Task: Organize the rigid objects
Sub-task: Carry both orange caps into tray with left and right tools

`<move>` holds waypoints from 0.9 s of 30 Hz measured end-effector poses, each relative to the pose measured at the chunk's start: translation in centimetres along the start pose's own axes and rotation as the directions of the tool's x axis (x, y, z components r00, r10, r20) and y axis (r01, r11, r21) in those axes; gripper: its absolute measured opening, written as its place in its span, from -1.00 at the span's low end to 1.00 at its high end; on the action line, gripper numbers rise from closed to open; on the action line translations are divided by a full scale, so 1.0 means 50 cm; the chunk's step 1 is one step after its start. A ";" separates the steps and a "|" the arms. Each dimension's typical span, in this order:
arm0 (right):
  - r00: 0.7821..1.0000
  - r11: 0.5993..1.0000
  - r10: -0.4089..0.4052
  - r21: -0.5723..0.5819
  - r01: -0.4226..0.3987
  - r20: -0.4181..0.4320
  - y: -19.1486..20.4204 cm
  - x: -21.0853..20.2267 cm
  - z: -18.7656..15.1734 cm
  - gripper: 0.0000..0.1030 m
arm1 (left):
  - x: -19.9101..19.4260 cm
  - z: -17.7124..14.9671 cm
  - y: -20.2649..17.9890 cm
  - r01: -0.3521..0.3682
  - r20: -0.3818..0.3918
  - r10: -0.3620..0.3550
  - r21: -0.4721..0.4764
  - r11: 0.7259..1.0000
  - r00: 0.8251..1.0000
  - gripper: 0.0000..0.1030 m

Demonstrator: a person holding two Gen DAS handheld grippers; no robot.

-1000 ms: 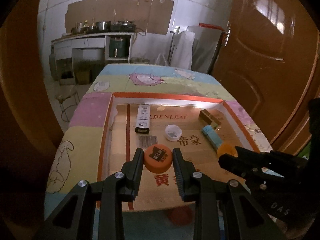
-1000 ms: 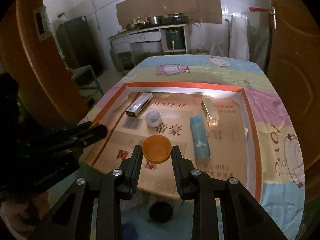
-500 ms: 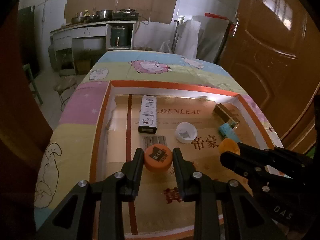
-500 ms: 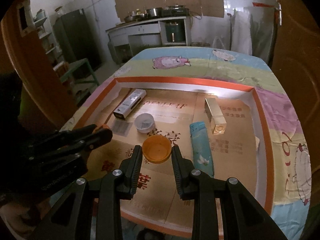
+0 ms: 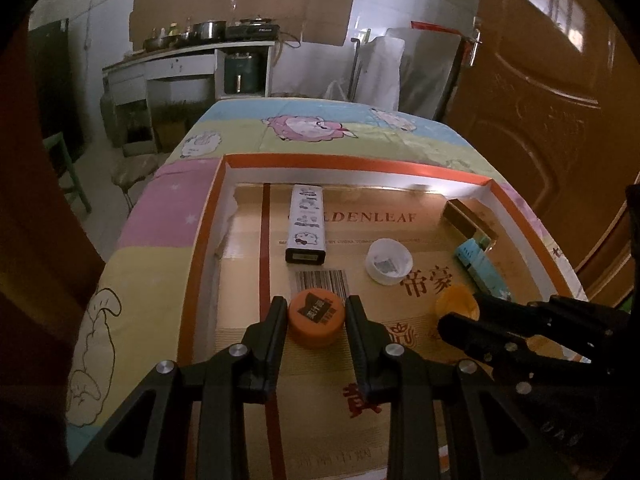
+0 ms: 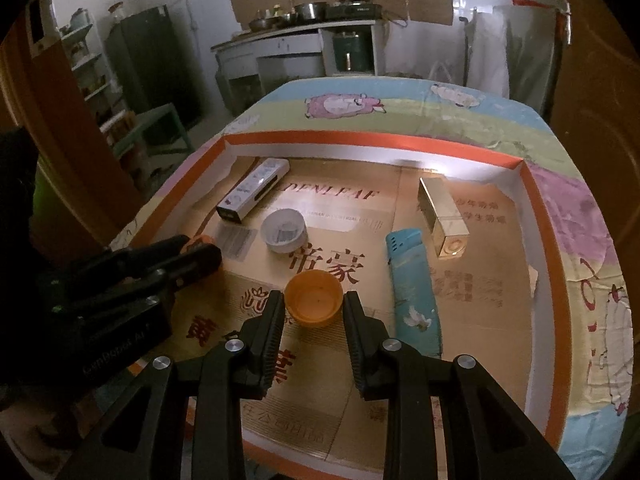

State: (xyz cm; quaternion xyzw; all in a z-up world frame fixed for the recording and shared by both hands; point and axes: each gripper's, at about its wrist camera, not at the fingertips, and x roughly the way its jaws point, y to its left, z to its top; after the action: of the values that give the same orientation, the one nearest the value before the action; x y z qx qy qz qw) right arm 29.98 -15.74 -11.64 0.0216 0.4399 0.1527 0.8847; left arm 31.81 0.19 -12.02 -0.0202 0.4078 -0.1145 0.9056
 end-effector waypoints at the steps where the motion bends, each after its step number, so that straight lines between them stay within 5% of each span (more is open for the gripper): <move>1: 1.000 1.000 -0.001 -0.002 0.001 -0.007 0.000 0.004 -0.001 -0.40 | 0.004 -0.001 -0.001 0.009 -0.007 -0.009 0.001 1.000 1.000 -0.41; 21: 1.000 1.000 -0.017 -0.024 0.017 0.006 0.005 0.007 -0.002 -0.38 | 0.004 -0.007 0.003 0.037 0.006 -0.037 -0.013 0.999 0.999 -0.41; 27: 1.000 0.999 -0.022 -0.028 0.022 0.009 0.005 0.005 -0.002 -0.20 | 0.000 -0.008 0.004 0.033 0.014 -0.033 -0.011 0.999 0.999 -0.41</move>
State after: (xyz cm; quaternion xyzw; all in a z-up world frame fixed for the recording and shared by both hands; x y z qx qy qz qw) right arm 29.97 -15.46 -11.83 0.0048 0.4341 0.1489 0.8884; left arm 31.56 0.41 -12.30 -0.0328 0.4019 -0.1272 0.9062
